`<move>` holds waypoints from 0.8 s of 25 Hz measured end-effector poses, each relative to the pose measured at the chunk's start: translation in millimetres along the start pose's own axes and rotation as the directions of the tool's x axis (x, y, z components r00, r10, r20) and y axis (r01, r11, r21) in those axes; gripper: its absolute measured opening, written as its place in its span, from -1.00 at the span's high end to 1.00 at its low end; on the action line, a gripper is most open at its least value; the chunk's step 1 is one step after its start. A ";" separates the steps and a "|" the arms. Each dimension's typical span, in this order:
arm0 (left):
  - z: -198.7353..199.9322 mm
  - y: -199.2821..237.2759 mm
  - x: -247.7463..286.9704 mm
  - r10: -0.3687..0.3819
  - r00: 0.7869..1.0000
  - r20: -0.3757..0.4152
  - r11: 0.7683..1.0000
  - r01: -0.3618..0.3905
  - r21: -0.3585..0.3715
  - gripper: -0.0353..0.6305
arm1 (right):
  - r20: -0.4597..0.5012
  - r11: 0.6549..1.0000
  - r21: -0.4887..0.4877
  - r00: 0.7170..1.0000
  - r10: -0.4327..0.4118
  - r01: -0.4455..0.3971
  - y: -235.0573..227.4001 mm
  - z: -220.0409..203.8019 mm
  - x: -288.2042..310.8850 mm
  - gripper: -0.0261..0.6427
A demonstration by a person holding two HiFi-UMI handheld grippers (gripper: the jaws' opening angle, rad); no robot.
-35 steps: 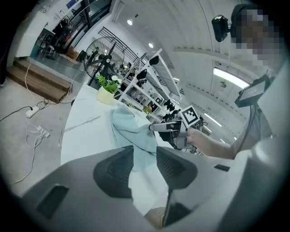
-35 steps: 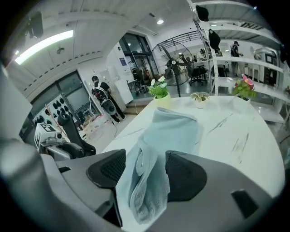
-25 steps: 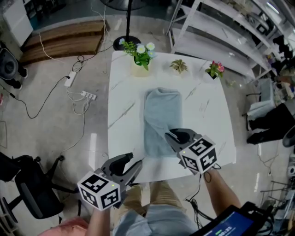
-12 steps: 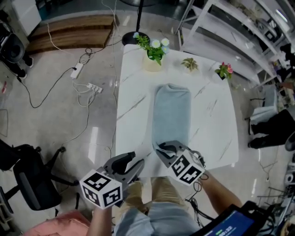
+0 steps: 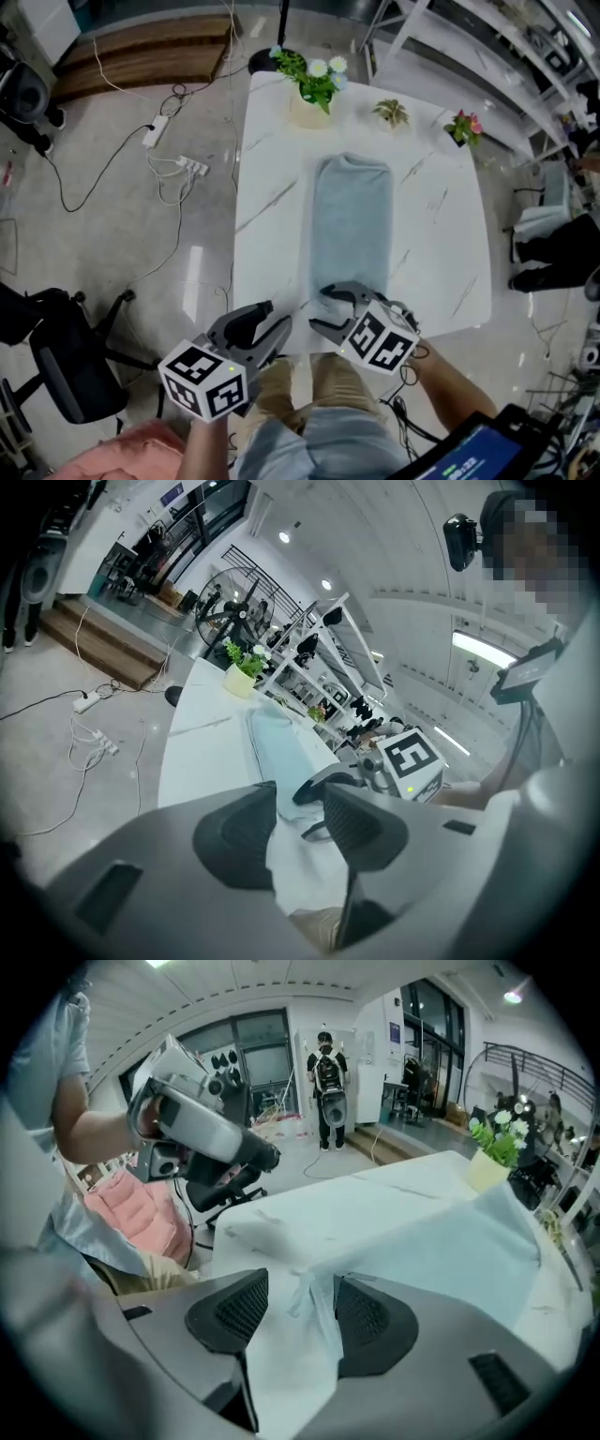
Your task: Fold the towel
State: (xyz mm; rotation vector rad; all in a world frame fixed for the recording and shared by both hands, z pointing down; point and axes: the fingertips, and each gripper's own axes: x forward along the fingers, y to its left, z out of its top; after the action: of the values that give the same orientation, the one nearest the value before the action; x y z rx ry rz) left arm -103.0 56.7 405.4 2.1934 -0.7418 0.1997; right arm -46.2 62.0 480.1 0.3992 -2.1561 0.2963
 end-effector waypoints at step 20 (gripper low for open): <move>1.1 -76.8 150.4 -0.163 0.945 -0.284 0.970 0.206 0.129 0.41 | 0.100 0.996 -0.051 0.993 -0.065 0.070 -212.1 33.1 -77.6 0.79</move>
State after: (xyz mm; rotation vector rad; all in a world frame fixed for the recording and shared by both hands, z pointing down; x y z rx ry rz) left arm 63.4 28.4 410.9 2.3067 -0.3751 0.4661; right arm 54.1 -131.2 411.3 0.4632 -2.2360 0.1829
